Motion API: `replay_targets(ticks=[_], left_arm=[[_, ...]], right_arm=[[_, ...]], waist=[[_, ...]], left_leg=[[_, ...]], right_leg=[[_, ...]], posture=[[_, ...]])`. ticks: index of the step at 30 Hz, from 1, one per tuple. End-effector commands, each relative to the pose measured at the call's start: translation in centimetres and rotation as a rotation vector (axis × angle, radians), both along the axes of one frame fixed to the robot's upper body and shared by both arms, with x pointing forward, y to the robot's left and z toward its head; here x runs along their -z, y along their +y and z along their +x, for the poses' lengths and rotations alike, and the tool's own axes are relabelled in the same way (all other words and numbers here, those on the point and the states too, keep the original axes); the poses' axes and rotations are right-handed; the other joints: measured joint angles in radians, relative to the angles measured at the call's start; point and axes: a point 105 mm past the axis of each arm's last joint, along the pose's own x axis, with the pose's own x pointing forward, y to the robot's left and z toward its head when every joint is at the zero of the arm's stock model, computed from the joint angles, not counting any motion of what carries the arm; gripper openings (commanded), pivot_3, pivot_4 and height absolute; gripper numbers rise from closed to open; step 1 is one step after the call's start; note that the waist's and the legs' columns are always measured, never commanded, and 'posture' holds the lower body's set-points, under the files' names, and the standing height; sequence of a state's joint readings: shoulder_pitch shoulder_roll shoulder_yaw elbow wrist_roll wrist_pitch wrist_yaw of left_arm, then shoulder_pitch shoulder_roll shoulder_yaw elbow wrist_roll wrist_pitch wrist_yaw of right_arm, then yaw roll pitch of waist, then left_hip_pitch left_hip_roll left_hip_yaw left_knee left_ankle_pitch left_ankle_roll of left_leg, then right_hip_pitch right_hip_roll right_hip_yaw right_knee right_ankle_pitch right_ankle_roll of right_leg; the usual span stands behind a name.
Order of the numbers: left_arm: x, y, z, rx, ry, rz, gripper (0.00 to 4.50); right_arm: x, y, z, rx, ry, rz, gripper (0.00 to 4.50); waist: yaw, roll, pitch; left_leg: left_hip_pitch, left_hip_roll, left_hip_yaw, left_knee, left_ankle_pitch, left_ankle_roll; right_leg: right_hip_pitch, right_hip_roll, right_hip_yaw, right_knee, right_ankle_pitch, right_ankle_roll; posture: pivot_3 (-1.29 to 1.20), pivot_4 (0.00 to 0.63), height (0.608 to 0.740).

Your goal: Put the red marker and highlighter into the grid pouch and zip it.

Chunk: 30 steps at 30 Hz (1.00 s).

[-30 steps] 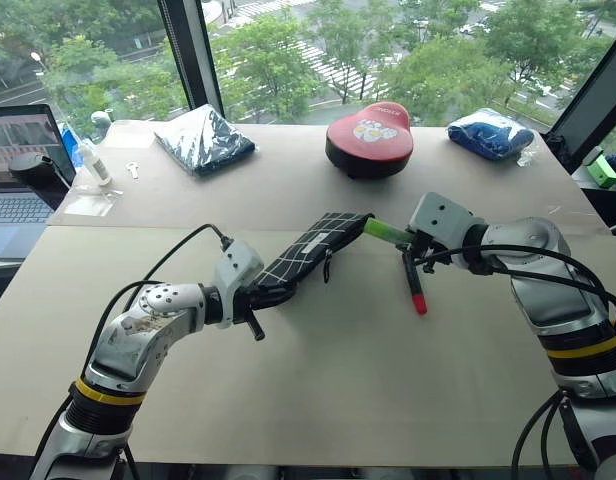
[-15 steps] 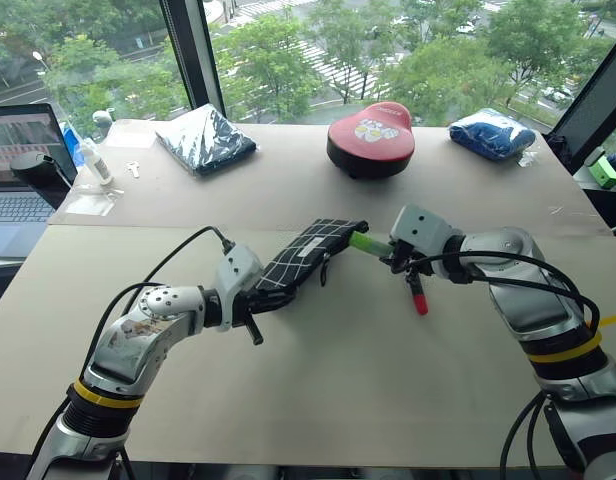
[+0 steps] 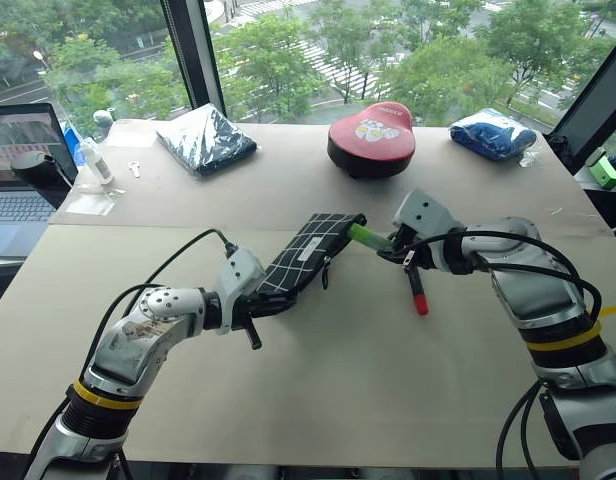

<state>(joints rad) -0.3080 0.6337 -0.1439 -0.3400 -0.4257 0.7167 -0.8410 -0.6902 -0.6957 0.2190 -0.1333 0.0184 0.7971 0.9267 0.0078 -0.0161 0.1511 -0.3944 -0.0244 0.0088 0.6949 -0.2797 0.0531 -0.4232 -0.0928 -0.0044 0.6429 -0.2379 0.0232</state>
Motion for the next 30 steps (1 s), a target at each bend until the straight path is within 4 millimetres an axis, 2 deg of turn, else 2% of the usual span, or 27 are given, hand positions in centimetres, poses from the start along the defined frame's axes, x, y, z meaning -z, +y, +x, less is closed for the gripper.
replay_targets(ticks=[1, 9, 16, 21, 23, 30], left_arm=[[-0.6, -0.2, -0.1, 0.023, -0.042, 0.002, 0.0], [-0.5, -0.2, 0.0, 0.031, -0.043, 0.005, 0.0], [-0.6, 0.0, 0.1, 0.044, -0.046, 0.019, 0.0], [-0.7, -0.1, 0.2, 0.056, -0.047, 0.024, 0.0], [-0.7, -0.1, 0.3, 0.06, -0.046, 0.023, 0.0], [-0.8, -0.1, 0.3, 0.063, -0.043, 0.018, 0.0]], right_arm=[[-1.1, -0.2, 0.0, 0.001, -0.016, 0.023, 1.03], [-0.6, 0.8, 0.0, -0.091, -0.162, -0.216, 1.03], [-0.4, 3.2, -0.6, -0.229, -0.315, -0.395, 1.03], [-0.7, 5.2, -1.6, -0.326, -0.398, -0.4, 1.03], [-1.1, 6.0, -2.0, -0.403, -0.491, -0.421, 1.03], [0.4, 5.8, -1.7, -0.48, -0.642, -0.521, 1.03]], waist=[[0.0, 0.0, 0.0], [-0.001, 0.0, 0.0], [-0.002, 0.0, 0.0], [-0.002, 0.0, 0.0], [-0.002, 0.0, 0.0], [-0.001, 0.0, 0.0]], left_leg=[[0.0, 0.0, 0.0, 0.0, 0.0, 0.0], [0.0, 0.0, 0.0, 0.0, 0.0, 0.0], [-0.001, 0.0, 0.0, 0.0, 0.0, 0.0], [-0.001, 0.0, 0.0, 0.0, 0.0, 0.0], [-0.001, 0.0, 0.0, 0.0, 0.0, 0.0], [-0.001, -0.001, 0.0, 0.0, 0.001, -0.001]], right_leg=[[0.0, 0.0, 0.0, 0.0, 0.0, 0.0], [0.0, 0.0, 0.0, 0.0, 0.0, 0.0], [-0.001, 0.0, 0.0, 0.0, 0.0, 0.0], [-0.001, 0.001, -0.001, 0.0, 0.0, 0.0], [-0.001, 0.001, -0.001, 0.0, 0.0, 0.0], [0.0, 0.001, -0.002, 0.0, 0.0, 0.0]], posture=[[0.0, 0.15, 0.74], [0.0, 0.15, 0.74], [0.0, 0.15, 0.74], [0.0, 0.15, 0.74], [0.0, 0.15, 0.74], [0.0, 0.15, 0.74]])
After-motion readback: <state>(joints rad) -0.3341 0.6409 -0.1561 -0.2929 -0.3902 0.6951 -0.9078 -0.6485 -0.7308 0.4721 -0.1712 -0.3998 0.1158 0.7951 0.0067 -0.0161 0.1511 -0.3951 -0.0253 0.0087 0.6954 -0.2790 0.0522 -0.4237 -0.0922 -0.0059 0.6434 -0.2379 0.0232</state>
